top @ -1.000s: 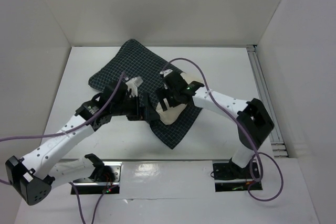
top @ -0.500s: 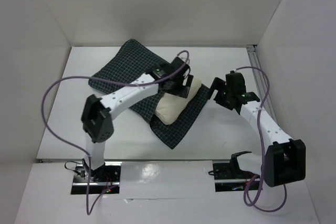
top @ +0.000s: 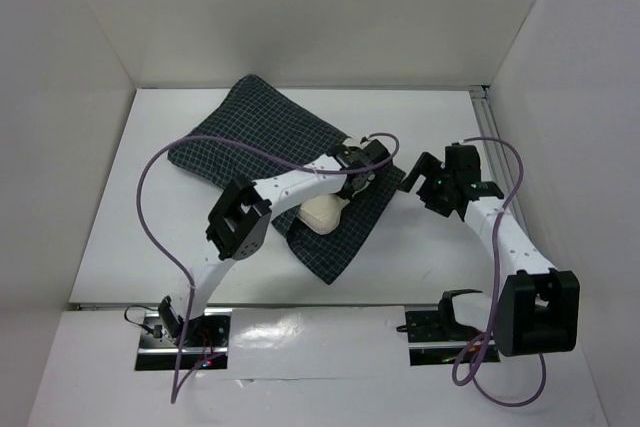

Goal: Put the pillow into the pillowcase

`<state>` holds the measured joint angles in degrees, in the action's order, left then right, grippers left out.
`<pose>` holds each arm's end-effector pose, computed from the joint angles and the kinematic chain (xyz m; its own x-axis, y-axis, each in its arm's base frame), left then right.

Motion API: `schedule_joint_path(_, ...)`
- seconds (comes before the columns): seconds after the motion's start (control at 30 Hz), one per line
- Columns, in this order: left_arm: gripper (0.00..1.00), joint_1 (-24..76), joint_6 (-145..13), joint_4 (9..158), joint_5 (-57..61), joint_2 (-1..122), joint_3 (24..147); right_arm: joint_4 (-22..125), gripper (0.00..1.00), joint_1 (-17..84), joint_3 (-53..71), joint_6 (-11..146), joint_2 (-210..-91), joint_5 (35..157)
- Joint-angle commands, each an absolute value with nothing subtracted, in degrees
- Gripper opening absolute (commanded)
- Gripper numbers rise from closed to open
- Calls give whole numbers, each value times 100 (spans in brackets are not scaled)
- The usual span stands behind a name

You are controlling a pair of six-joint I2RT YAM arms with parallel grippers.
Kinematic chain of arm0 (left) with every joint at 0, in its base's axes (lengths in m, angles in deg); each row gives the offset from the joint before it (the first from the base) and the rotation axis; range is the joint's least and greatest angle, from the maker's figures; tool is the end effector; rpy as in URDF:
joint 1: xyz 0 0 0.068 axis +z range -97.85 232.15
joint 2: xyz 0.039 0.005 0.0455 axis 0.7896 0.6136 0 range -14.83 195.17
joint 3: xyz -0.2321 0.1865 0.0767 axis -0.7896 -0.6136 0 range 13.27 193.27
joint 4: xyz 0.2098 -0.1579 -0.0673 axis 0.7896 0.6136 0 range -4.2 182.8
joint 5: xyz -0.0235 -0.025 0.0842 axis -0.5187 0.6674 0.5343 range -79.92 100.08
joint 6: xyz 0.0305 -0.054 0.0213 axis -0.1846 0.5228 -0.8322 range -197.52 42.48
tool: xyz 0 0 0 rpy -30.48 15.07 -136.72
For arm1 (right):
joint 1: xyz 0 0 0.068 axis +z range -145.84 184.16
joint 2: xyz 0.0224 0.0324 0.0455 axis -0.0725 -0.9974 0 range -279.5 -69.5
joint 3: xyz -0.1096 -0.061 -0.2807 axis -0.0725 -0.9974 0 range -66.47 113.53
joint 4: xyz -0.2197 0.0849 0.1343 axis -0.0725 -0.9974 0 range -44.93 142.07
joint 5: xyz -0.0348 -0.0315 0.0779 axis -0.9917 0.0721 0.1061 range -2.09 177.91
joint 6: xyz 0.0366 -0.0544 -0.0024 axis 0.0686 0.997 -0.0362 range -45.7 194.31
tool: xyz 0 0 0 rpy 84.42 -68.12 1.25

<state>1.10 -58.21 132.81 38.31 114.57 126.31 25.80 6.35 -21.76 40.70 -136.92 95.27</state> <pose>0.3493 -0.3935 0.2239 -0.7129 0.4184 -0.5628 0.3350 0.9082 0.2509 0.2454 0.0160 0.2525 -0.6954 0.5227 -0.4932 0.3158 0.8387 0.4437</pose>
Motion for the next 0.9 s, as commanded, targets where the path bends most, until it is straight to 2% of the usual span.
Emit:
schedule_joint_path(0.0,0,205,-5794,13763,4049,11990,13381,2780,95,600,-2226,4099,-13516,9748)
schedule_joint_path(0.03,0,405,-5583,14279,3788,11991,13655,2833,95,600,-2226,4213,-13516,9810)
schedule_joint_path(0.13,0,924,-5643,14216,1946,11439,13914,3288,96,652,-2427,4101,-13516,10510)
schedule_joint_path(0.17,0,1404,-5643,14058,713,10915,13765,3717,98,931,-2429,3899,-13516,10566)
schedule_joint_path(0.23,0,1890,-5476,13653,-288,10472,13352,3957,94,1380,-2202,3740,-13673,10200)
schedule_joint_path(0.27,0,2284,-5476,13600,-954,10287,13290,4089,86,1791,-2078,3669,-13865,10049)
schedule_joint_path(0.3,0,2427,-5389,13529,-1187,10007,13228,4186,79,1969,-1946,3564,-13972,9961)
schedule_joint_path(0.37,0,2743,-5318,13468,-1713,9794,13228,4476,72,2425,-1647,3441,-14313,9890)
schedule_joint_path(0.47,0,3025,-5081,13213,-2347,9487,13149,4968,70,2936,-1201,3300,-14919,9741)
schedule_joint_path(0.53,0,3088,-4888,12933,-2516,9232,12939,5206,63,3122,-919,3177,-15202,9522)
schedule_joint_path(0.87,0,3422,-4658,12694,-3000,9125,13131,6208,57,3527,356,3290,-17065,9275)
